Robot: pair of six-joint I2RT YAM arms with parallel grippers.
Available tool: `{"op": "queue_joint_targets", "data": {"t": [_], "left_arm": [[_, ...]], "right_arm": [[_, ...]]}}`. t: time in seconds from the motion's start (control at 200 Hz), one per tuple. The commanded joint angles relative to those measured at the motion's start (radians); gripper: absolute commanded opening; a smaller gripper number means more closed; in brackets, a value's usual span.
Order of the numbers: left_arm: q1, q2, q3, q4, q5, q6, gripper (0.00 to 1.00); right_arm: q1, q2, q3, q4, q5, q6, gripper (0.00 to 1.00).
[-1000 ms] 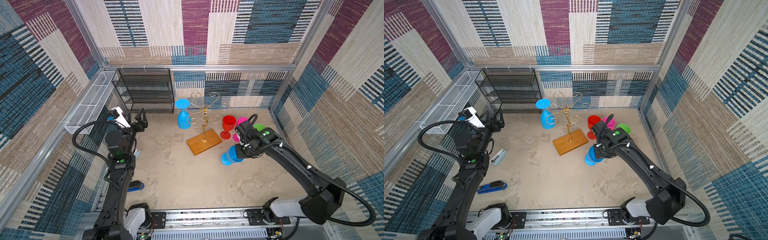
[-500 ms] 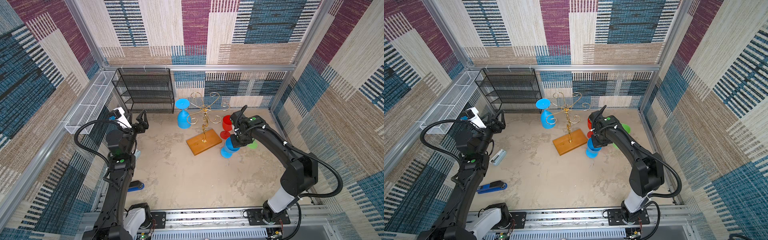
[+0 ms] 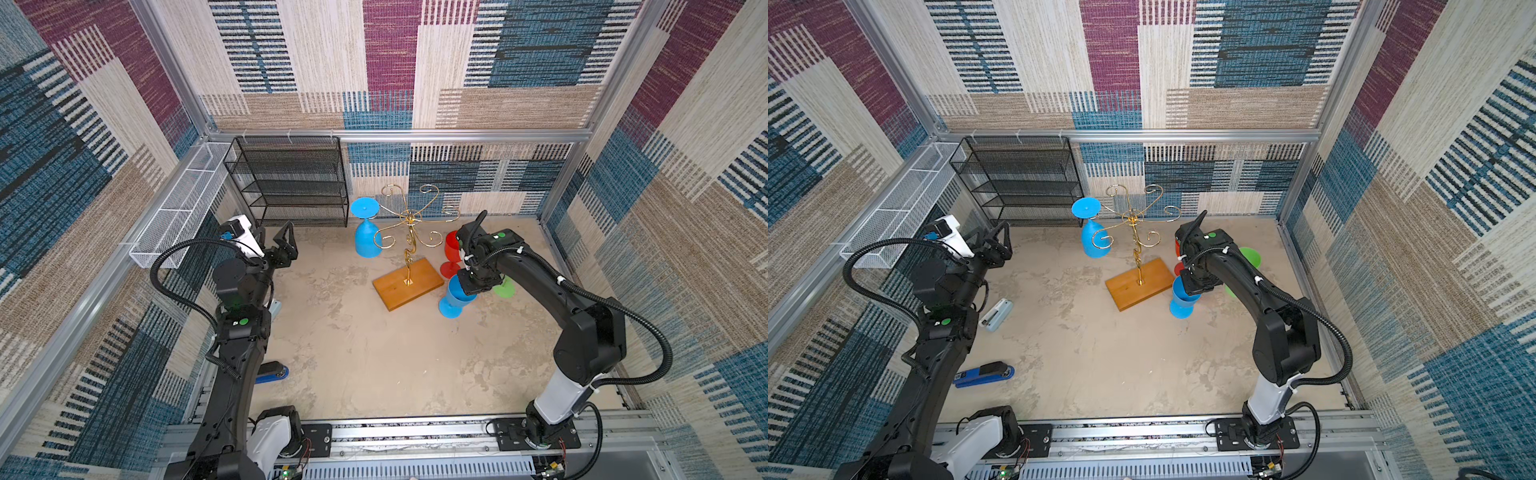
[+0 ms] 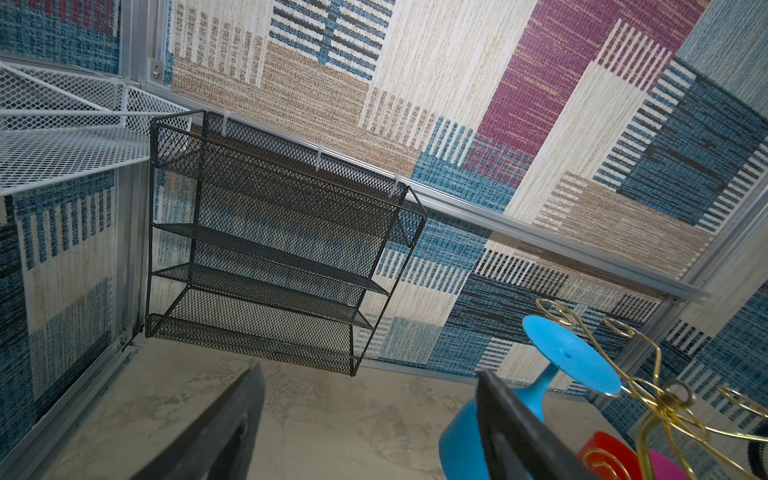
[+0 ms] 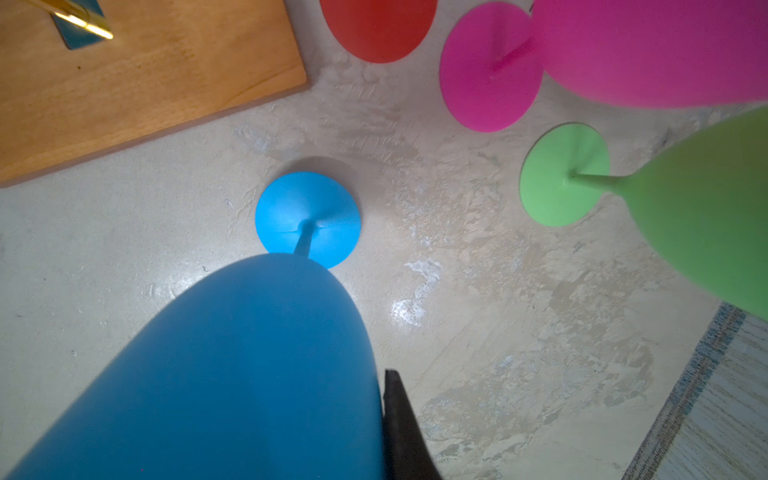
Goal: Take the wine glass off the wine glass rack
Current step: Place the wine glass at the center of the table.
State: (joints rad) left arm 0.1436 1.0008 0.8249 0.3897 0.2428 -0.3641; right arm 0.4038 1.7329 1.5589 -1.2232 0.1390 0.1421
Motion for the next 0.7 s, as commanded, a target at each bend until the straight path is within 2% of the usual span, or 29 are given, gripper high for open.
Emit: {"op": "queue_joint_targets", "data": {"t": [0.0,0.06,0.225,0.361,0.501,0.571,0.696], "left_arm": [[0.002,-0.002,0.009,0.002,-0.004,0.016,0.82],[0.001,0.000,0.011,0.003,-0.004,0.010,0.82],[0.002,0.005,0.039,-0.051,-0.006,-0.032,0.82],[0.002,0.011,0.107,-0.160,0.064,-0.093,0.81],[0.002,0.045,0.203,-0.281,0.234,-0.201,0.78],[0.002,0.076,0.254,-0.344,0.325,-0.262,0.75],[0.002,0.157,0.331,-0.383,0.540,-0.394,0.69]], "right_arm": [[0.000,-0.005,0.022,0.017,0.005,0.001,0.14],[0.001,-0.015,0.037,0.025,-0.006,-0.003,0.18],[0.000,-0.055,0.111,0.060,-0.067,-0.017,0.42],[-0.001,-0.118,0.156,0.103,-0.116,-0.023,0.59],[-0.029,-0.250,0.109,0.244,-0.205,-0.010,0.83],[-0.051,-0.331,0.049,0.350,-0.280,-0.003,0.89],[-0.079,-0.475,-0.083,0.548,-0.316,0.035,0.95]]}}
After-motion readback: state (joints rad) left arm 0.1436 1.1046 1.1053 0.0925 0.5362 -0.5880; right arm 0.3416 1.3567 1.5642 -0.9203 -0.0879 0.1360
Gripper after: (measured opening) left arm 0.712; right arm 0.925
